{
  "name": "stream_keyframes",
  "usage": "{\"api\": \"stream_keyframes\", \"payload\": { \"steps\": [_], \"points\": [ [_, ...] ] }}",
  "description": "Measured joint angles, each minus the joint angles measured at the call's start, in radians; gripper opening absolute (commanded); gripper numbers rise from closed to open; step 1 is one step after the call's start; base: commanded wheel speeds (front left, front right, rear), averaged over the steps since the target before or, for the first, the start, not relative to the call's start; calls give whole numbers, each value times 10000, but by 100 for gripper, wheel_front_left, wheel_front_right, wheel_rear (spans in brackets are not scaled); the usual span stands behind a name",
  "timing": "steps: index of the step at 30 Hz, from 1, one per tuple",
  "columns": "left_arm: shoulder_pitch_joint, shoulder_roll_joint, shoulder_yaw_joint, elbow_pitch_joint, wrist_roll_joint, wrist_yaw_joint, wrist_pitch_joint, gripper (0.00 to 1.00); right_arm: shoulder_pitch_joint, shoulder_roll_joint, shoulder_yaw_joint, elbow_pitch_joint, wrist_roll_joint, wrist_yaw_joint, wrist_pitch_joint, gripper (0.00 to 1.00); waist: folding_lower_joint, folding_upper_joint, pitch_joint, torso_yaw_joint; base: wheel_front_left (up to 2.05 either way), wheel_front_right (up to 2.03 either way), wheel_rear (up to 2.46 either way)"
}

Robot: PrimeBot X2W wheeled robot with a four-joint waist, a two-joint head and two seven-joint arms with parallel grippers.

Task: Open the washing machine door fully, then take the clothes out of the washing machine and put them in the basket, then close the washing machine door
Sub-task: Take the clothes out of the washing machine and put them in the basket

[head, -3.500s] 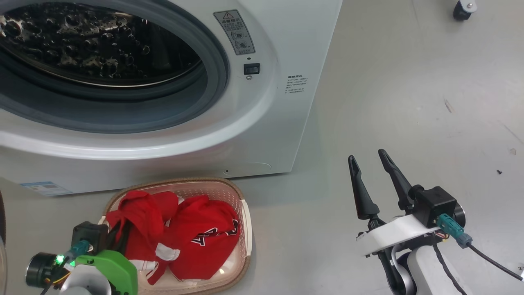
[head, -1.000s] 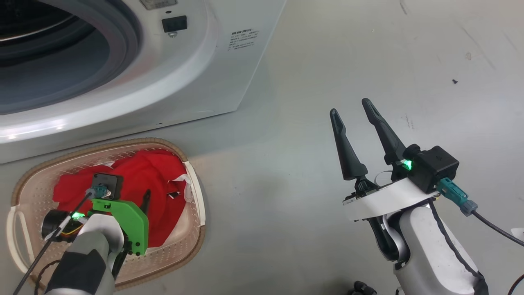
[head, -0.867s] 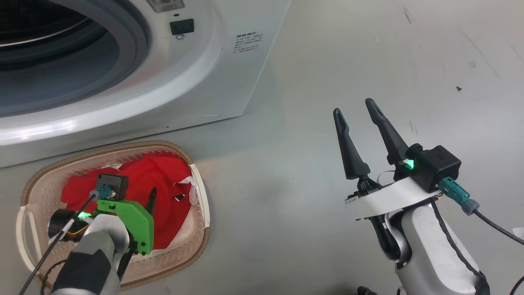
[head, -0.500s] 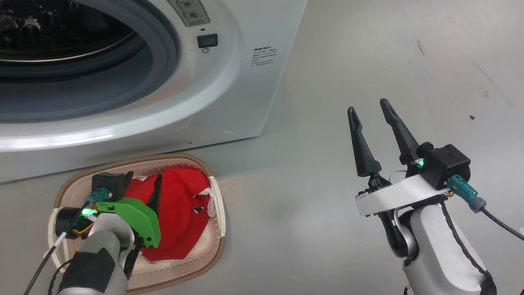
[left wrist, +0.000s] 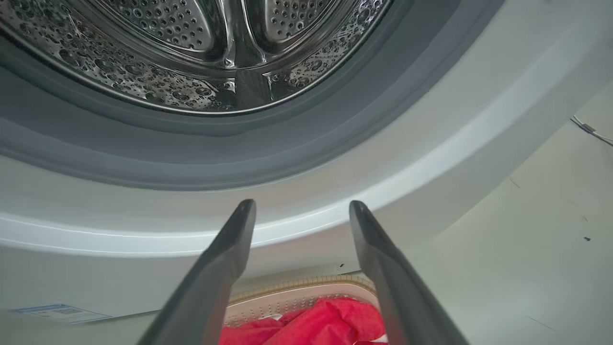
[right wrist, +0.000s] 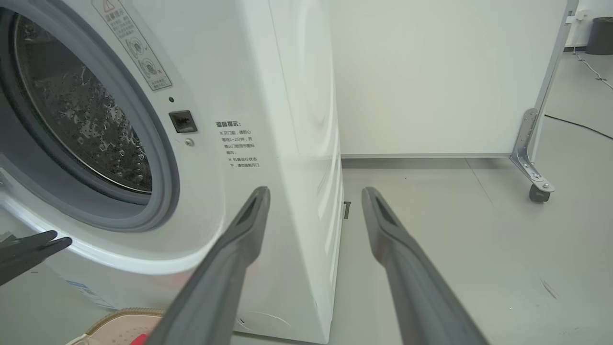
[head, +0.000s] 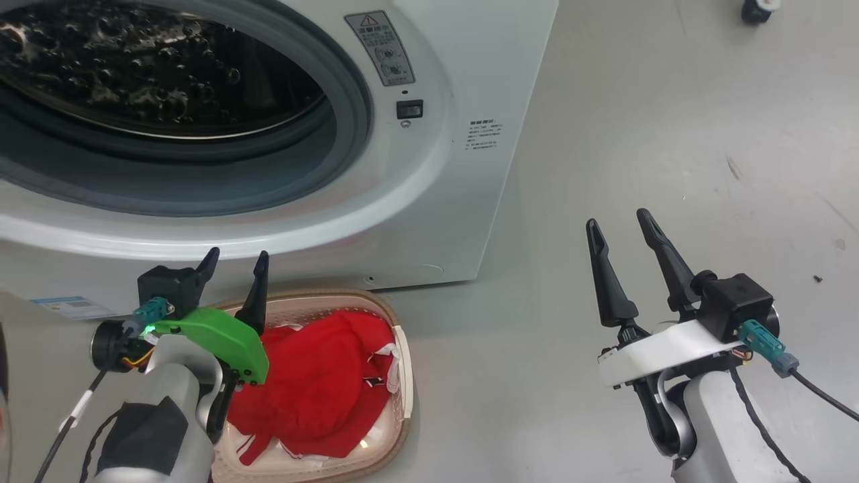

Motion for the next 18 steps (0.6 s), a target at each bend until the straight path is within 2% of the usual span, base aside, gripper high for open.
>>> {"api": "stream_keyframes", "payload": {
  "steps": [18],
  "points": [
    [1747,134,1266,-2936,-159,29,-27,100,882,8,-136,35,-2,174,0,100,0,0,-1665,1017,0,0,0]
  ]
}}
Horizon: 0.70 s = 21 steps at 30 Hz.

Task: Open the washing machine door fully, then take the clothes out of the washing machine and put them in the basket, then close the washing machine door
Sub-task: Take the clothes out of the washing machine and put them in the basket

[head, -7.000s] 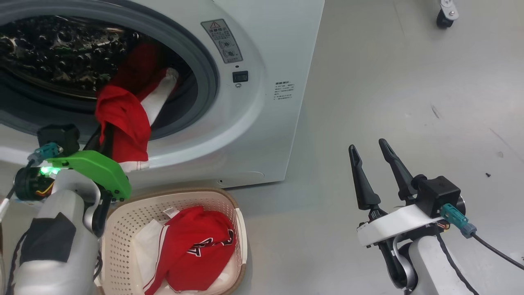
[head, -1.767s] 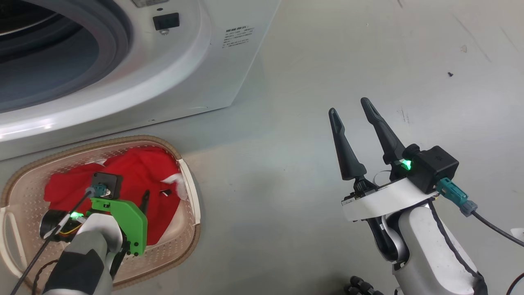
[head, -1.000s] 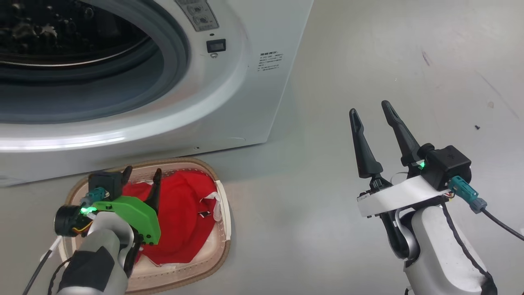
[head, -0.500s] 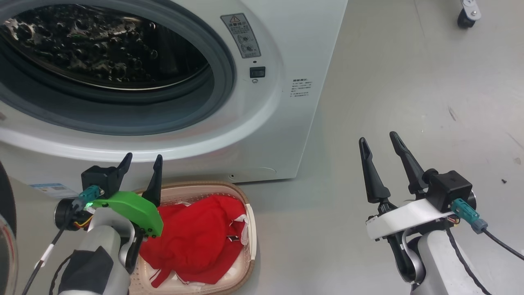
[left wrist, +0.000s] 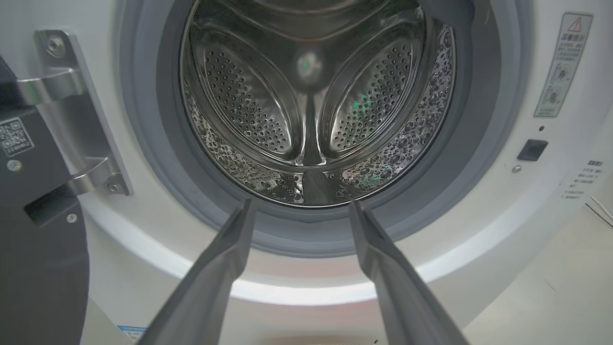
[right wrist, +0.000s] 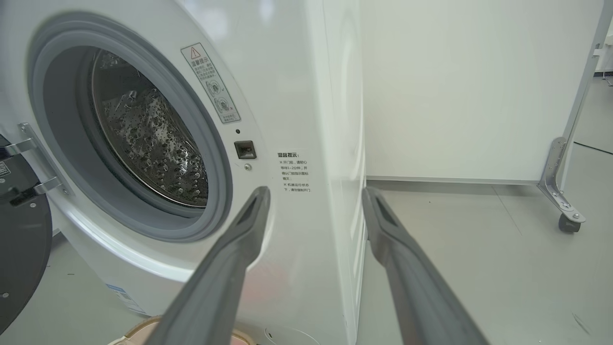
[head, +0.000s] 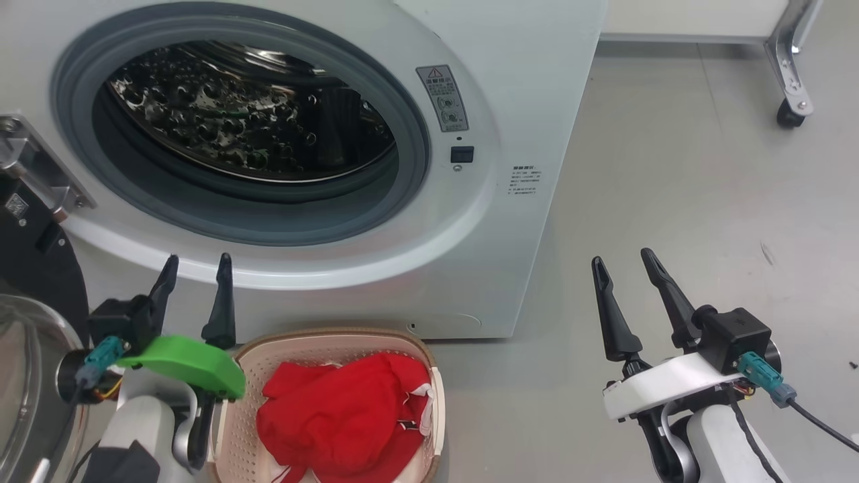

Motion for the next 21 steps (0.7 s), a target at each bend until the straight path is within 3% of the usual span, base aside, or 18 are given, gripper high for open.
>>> {"api": "stream_keyframes", "payload": {
  "steps": [21],
  "points": [
    [1916,-63,134,-1743,316,69,0,100,369,6,-198,-221,17,40,2,100,0,0,-349,-100,0,0,0]
  ]
}}
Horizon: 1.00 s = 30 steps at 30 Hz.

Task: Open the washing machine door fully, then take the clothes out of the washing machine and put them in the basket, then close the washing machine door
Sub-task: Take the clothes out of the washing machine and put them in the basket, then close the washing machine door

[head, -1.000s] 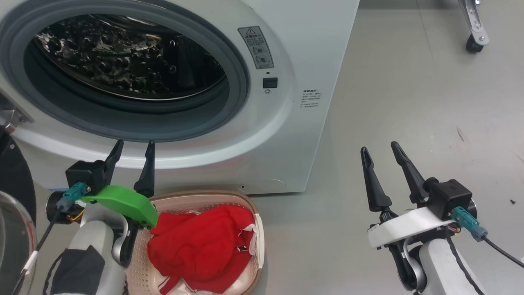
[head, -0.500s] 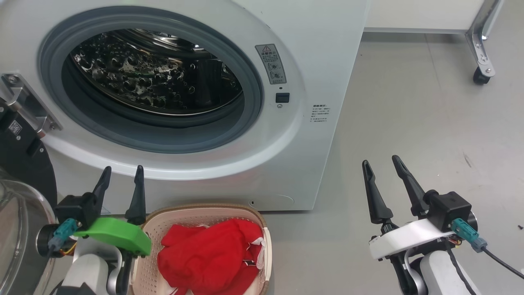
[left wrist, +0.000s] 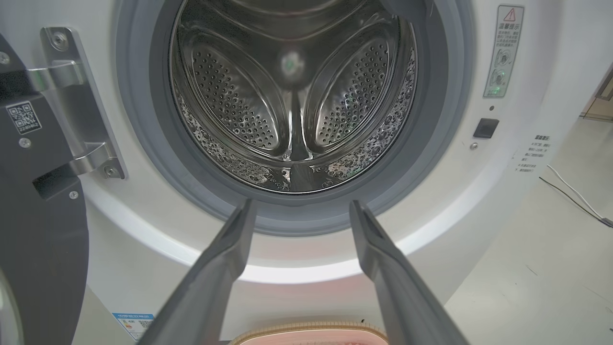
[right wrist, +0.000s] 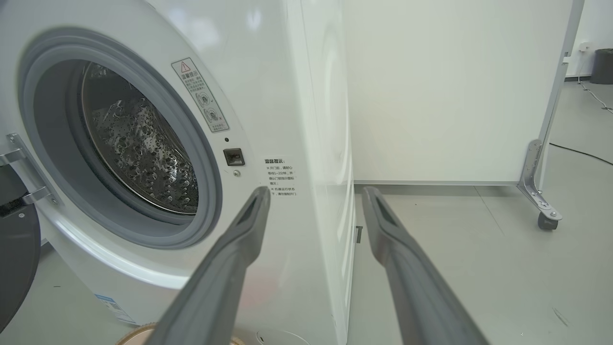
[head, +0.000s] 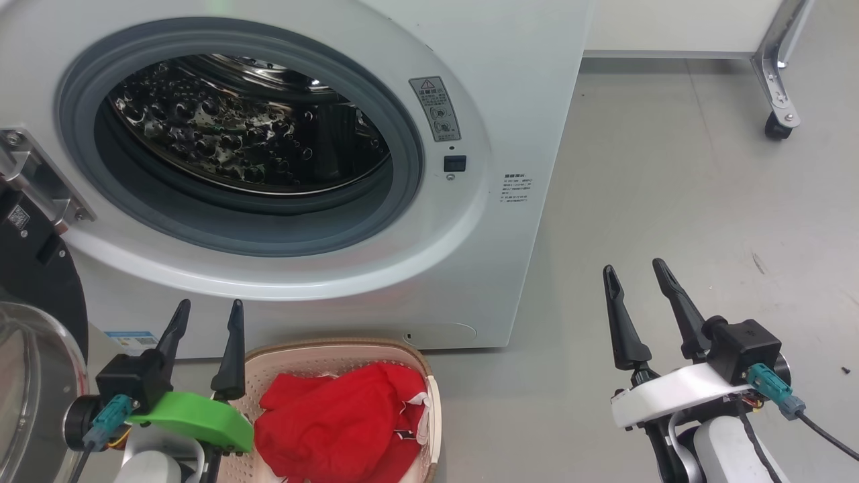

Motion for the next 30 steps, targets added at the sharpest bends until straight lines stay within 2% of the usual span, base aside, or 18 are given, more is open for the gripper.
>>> {"api": "stream_keyframes", "payload": {
  "steps": [30],
  "points": [
    [803,-75,115,-1185,217,2,0,100,143,6,-4,-52,0,-17,0,100,0,0,-82,-144,0,0,0]
  ]
}}
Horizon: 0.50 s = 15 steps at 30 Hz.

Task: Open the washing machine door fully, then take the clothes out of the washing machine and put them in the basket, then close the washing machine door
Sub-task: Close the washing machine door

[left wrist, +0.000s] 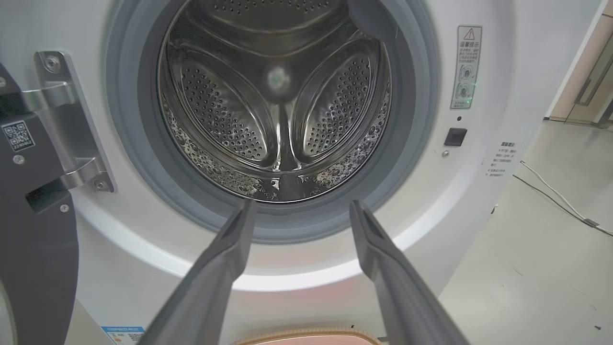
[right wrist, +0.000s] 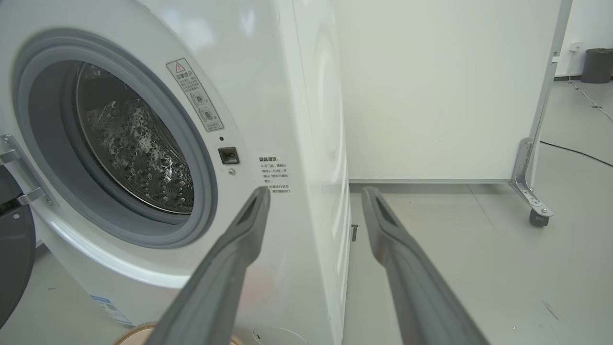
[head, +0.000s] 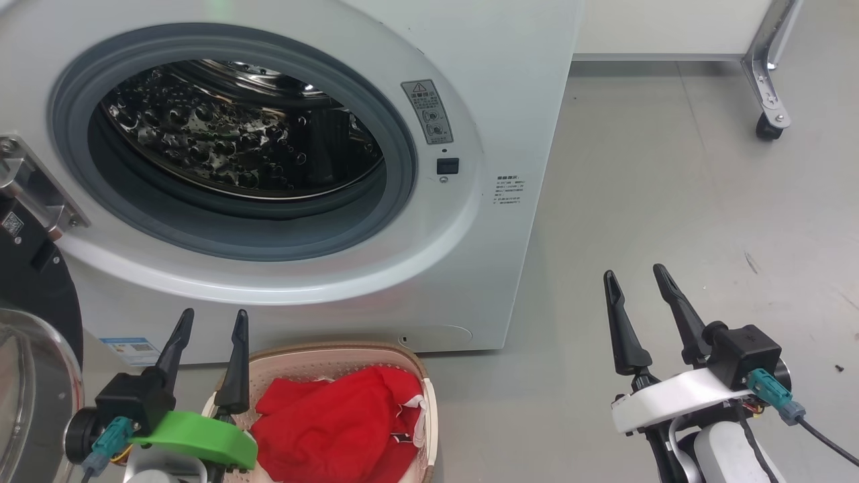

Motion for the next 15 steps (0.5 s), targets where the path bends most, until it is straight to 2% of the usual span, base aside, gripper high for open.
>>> {"api": "stream_keyframes", "payload": {
  "steps": [15],
  "points": [
    [146,-96,42,-261,33,2,0,100,-1,2,-19,-59,0,-42,0,100,0,0,112,-27,0,0,0]
  ]
}}
